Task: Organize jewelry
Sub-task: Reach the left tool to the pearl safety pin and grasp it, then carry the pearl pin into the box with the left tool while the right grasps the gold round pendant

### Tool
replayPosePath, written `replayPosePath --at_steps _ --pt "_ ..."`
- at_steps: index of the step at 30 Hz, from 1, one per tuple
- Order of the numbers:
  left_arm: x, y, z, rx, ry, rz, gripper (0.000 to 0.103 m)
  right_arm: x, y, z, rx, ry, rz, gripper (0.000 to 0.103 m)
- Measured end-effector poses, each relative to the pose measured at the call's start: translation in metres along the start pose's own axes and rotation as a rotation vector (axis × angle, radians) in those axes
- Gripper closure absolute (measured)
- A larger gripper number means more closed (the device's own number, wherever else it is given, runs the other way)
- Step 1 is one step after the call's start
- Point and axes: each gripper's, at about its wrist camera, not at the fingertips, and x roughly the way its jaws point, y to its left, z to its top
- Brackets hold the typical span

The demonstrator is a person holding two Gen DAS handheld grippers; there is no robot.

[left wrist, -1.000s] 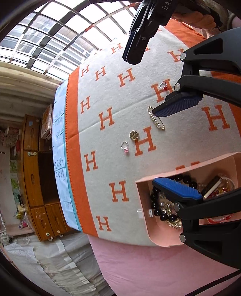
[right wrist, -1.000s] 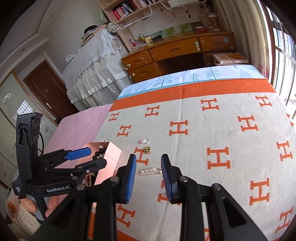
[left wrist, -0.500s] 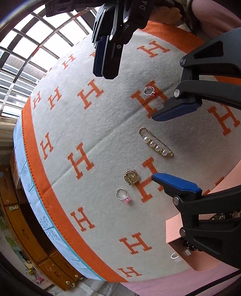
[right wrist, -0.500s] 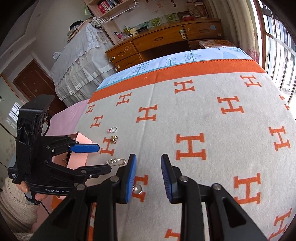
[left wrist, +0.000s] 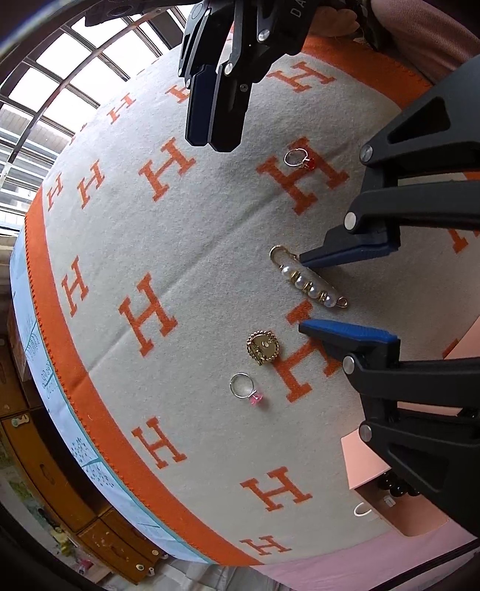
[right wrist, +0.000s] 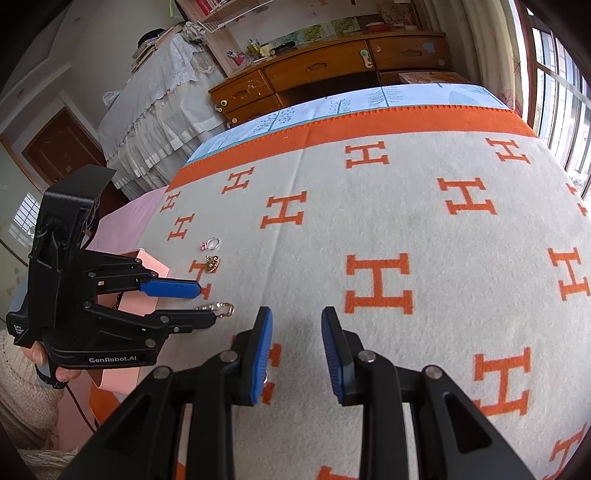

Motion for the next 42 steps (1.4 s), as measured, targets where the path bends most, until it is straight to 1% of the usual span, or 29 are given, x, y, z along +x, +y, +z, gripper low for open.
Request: replayPosePath --at_steps 1,2,5,7,9,11,13,20,24,27,31,32,33,34,36,38,42 --pt "0.0 -0.001 0.001 -0.008 0.001 -0.005 0.087 0.001 0.001 -0.001 -0.001 0.001 -0.003 0.075" --pt "0.0 -0.001 0.002 -0.018 0.004 -0.007 0.09 0.001 0.001 -0.001 -0.003 0.003 -0.004 0.075" --pt "0.0 0.0 0.001 -0.058 -0.003 -0.019 0.096 0.003 0.004 -0.003 -0.011 0.007 -0.012 0.075" --pt "-0.001 0.004 -0.002 -0.106 -0.016 -0.03 0.098 0.005 0.008 -0.004 -0.023 0.011 -0.016 0.075" --pt "-0.004 0.013 -0.01 -0.17 -0.032 -0.046 0.098 0.006 0.012 -0.006 -0.034 0.014 -0.021 0.075" --pt "-0.009 0.018 -0.018 -0.227 -0.057 -0.046 0.098 0.007 0.016 -0.007 -0.046 0.018 -0.025 0.075" --pt "-0.02 0.023 -0.028 -0.282 -0.095 -0.055 0.098 0.007 0.021 -0.007 -0.061 0.02 -0.025 0.075" --pt "-0.08 0.027 -0.073 -0.405 -0.298 -0.011 0.098 0.016 0.056 -0.001 -0.157 0.033 -0.018 0.075" --pt "-0.102 0.036 -0.097 -0.47 -0.374 -0.015 0.098 0.036 0.081 0.007 -0.246 0.05 -0.061 0.075" --pt "-0.108 0.044 -0.113 -0.507 -0.392 -0.04 0.098 0.053 0.097 0.009 -0.315 0.064 -0.094 0.075" --pt "-0.103 0.048 -0.129 -0.538 -0.397 -0.061 0.098 0.074 0.111 0.01 -0.367 0.092 -0.148 0.074" --pt "-0.102 0.05 -0.132 -0.544 -0.399 -0.066 0.098 0.076 0.115 0.01 -0.383 0.076 -0.164 0.071" --pt "-0.101 0.051 -0.135 -0.549 -0.401 -0.07 0.098 0.078 0.118 0.01 -0.395 0.081 -0.174 0.067" --pt "-0.101 0.053 -0.138 -0.555 -0.405 -0.072 0.098 0.08 0.12 0.01 -0.404 0.075 -0.183 0.065" --pt "-0.1 0.054 -0.143 -0.561 -0.414 -0.068 0.098 0.084 0.123 0.013 -0.407 0.066 -0.208 0.06" --pt "-0.101 0.056 -0.148 -0.569 -0.422 -0.066 0.098 0.087 0.123 0.016 -0.395 0.062 -0.223 0.058" --pt "-0.1 0.063 -0.157 -0.591 -0.43 -0.074 0.098 0.091 0.121 0.023 -0.373 0.043 -0.238 0.057"
